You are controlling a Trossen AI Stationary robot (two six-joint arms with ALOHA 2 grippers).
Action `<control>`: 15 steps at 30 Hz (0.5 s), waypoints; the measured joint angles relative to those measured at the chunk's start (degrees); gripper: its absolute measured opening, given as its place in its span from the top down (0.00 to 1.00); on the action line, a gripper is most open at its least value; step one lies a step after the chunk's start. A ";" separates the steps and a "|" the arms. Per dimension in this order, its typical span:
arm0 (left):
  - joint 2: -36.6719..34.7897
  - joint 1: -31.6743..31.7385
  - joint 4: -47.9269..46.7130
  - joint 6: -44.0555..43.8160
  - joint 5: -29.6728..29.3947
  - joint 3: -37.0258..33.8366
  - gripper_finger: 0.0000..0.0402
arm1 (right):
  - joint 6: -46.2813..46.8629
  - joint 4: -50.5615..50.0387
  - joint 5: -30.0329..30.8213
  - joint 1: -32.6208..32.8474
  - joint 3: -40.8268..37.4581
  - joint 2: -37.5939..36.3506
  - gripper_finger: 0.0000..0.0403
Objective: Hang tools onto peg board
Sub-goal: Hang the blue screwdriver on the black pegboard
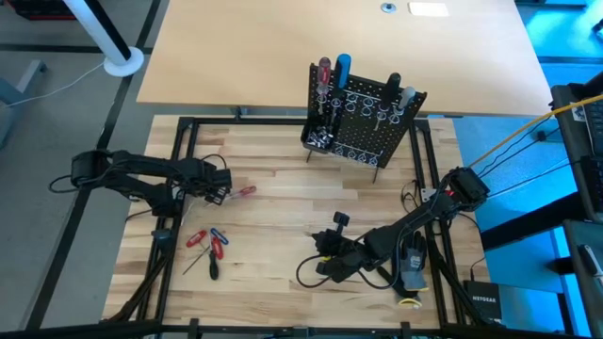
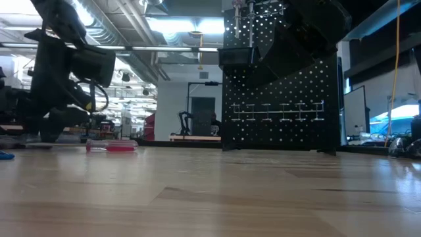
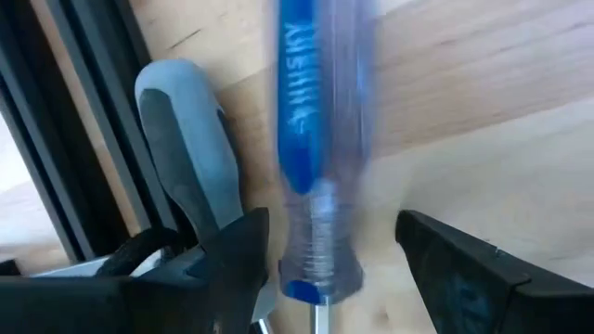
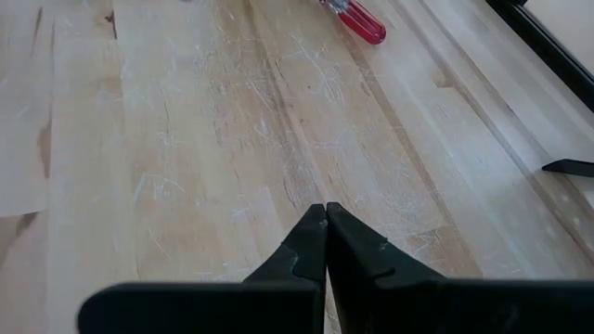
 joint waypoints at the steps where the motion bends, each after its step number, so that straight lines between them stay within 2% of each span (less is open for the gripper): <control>1: -0.04 0.01 0.29 0.01 -0.02 -0.27 0.41 | -0.01 0.04 0.00 0.00 -0.01 -0.03 0.98; 15: 0.06 -0.07 1.90 6.59 -1.78 0.13 0.41 | -0.01 0.01 0.07 0.02 -0.01 -0.03 0.98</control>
